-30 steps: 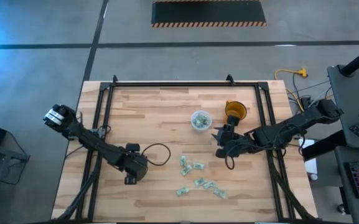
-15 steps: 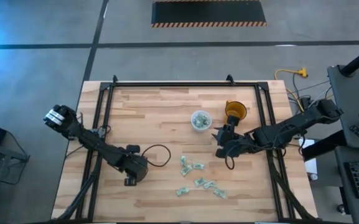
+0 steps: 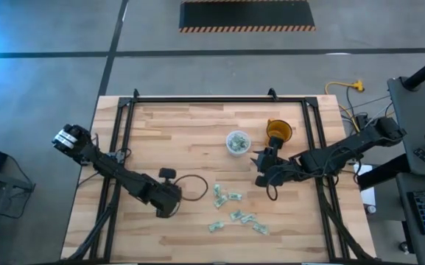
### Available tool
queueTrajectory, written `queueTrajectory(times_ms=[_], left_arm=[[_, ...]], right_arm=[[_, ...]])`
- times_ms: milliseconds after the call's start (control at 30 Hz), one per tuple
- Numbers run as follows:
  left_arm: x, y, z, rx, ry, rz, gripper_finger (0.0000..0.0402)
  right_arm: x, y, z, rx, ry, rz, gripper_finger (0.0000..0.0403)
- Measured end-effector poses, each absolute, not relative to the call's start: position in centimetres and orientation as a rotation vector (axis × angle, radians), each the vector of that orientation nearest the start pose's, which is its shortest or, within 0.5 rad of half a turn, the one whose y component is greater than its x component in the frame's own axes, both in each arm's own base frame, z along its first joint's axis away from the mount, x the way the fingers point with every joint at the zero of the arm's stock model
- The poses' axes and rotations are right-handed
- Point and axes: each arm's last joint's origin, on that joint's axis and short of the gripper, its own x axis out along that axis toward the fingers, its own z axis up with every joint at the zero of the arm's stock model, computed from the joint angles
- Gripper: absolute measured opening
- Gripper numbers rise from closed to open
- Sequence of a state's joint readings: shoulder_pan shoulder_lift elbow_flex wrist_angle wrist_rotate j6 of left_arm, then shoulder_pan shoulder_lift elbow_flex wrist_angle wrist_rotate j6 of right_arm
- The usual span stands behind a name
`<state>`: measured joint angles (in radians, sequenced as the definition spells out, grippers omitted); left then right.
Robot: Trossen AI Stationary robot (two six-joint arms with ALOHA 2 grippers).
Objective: Pick and place Stevia / Truvia into bins
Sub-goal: Put the green stevia packet into the transparent bin
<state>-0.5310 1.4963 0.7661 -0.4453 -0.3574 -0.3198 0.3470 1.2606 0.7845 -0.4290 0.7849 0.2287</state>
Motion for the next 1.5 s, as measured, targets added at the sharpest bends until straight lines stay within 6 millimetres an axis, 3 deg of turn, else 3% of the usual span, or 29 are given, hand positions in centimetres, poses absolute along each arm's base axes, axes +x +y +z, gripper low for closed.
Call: queueTrajectory(times_ms=[200,333,533,667,833,933,1267,1500], left_arm=[[26.0,-11.6,18.0,0.483,0.737,0.072,0.0038],[28.3,-10.1,20.0,0.577,0.533,0.151,0.0038],[30.8,-5.6,22.8,0.569,0.306,0.302,0.0038],[31.6,-1.6,23.5,0.505,0.227,0.299,0.0038],[32.9,2.9,22.3,0.399,0.176,0.303,0.0038],[33.9,4.5,21.2,0.374,0.2,0.318,0.0038],[38.4,5.6,18.9,0.374,0.243,0.288,0.0038],[39.4,6.0,18.8,0.363,0.257,0.293,0.0038]], right_arm=[[23.2,6.2,22.7,-0.275,0.713,-0.489,0.0104],[23.2,6.2,22.7,-0.275,0.713,-0.489,0.01],[23.2,6.2,22.7,-0.271,0.716,-0.48,0.0094],[23.2,6.2,22.6,-0.271,0.717,-0.479,0.0093],[23.1,6.2,22.6,-0.273,0.72,-0.478,0.0095],[23.1,6.3,22.6,-0.27,0.731,-0.46,0.0092],[23.1,6.3,22.5,-0.269,0.736,-0.455,0.008],[23.1,6.3,22.5,-0.268,0.737,-0.456,0.0078]])
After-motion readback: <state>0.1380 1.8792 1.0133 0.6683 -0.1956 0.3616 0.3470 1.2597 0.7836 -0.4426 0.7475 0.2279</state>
